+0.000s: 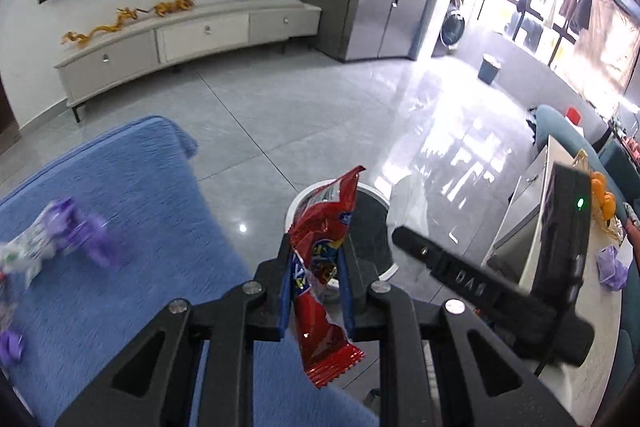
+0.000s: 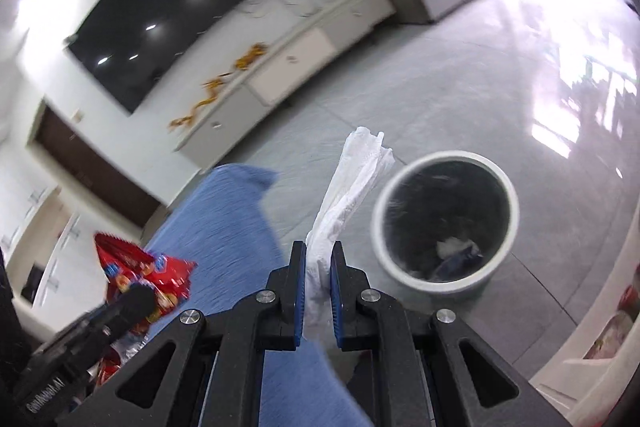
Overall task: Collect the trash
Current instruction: 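Carry wrapper and tissue over the grey bin and open both tools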
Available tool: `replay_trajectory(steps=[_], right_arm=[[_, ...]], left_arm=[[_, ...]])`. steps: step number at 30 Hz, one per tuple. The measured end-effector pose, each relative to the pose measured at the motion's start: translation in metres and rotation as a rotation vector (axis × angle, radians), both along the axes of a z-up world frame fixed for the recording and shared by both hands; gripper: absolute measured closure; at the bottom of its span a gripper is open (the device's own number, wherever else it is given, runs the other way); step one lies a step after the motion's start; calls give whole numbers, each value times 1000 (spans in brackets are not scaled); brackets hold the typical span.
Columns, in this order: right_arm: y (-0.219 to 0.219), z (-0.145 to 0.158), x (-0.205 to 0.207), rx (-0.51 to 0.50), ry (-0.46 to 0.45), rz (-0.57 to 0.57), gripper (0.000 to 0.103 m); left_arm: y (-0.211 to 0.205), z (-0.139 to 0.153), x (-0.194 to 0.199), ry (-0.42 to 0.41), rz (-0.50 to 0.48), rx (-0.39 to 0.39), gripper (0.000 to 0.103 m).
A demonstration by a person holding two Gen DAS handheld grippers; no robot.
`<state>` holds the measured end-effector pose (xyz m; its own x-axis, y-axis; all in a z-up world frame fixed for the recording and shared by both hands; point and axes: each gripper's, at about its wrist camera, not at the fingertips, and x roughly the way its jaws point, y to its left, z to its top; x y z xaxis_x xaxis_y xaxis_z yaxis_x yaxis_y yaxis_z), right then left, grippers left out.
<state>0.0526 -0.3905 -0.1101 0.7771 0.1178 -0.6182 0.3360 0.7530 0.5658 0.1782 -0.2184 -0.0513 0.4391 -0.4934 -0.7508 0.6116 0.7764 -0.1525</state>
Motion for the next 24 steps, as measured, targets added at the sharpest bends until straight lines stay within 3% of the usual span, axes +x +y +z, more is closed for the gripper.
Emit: replay_trajectory(steps=[7,14,17,19,24], right_arm=[[-54,-71,34,134,130,-125,92],[-81,-110,68,161,218,-173,90],[-89,-120,75,173,245,-194,90],[-93,-128,78,177,266,-204,88],[-96,-138,78,174,301,-234,71]], left_arm=[[-85,-54,64,103,-48,95,84],[-138,-105,104,189,-68,151,81],[-148,-120,117,233,-65,144,71],[-154,-128,127,243,-56,137,57],[-159,-136,138,272,-41,121,57]])
